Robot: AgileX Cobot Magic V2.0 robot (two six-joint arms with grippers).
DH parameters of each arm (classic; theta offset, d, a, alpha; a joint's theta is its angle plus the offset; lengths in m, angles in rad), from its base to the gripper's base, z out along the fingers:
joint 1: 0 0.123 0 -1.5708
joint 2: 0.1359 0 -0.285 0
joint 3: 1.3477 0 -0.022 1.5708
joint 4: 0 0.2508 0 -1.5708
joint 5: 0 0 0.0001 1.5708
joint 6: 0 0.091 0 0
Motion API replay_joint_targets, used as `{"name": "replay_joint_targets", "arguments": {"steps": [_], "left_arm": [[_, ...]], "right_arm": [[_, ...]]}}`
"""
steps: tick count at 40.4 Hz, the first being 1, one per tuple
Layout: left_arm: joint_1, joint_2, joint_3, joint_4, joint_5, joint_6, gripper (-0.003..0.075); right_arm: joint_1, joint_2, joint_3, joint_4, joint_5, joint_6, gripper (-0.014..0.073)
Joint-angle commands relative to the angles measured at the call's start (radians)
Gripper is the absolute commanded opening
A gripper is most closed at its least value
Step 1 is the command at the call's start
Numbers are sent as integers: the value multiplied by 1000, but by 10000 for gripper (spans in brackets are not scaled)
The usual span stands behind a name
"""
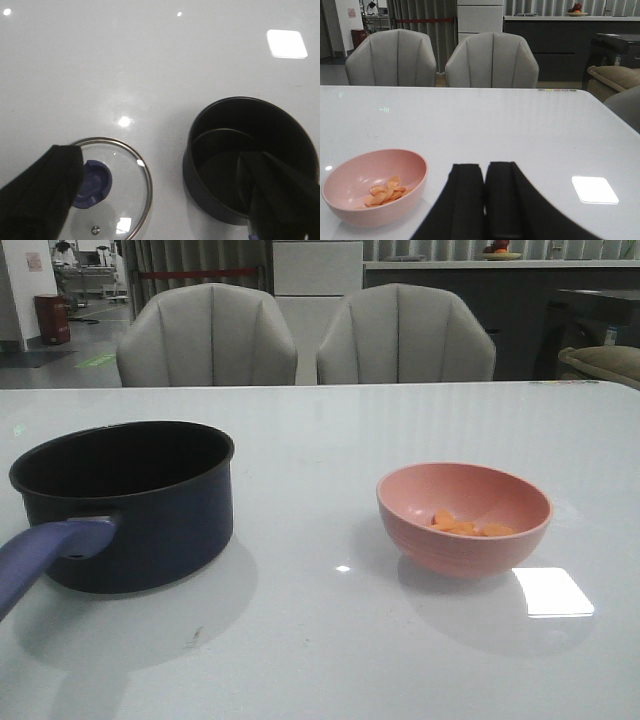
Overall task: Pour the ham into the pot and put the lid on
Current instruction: 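Move the right gripper toward the pink bowl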
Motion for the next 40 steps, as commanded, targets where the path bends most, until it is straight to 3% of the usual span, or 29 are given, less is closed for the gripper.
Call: {"name": "replay_joint_targets", "arguments": {"steps": [1,10,21,35,40], "left_arm": [[-62,-128,36,16,-111,1,658],[-154,-419,189,20,-161,1,658],[-166,-685,370,35,-233,1,658],[-167,-783,478,38,-328,1,658],[-167,-783,478,35,-345,1,658]], "right_arm": [[-4,-21,-6,-12,-87,0,147],[-4,-20,-6,-12,-87,0,147],[-4,-20,-6,-12,-87,0,147],[-4,-20,-6,-10,-128,0,147],[0,-19,-37,78,-142,60,147]]}}
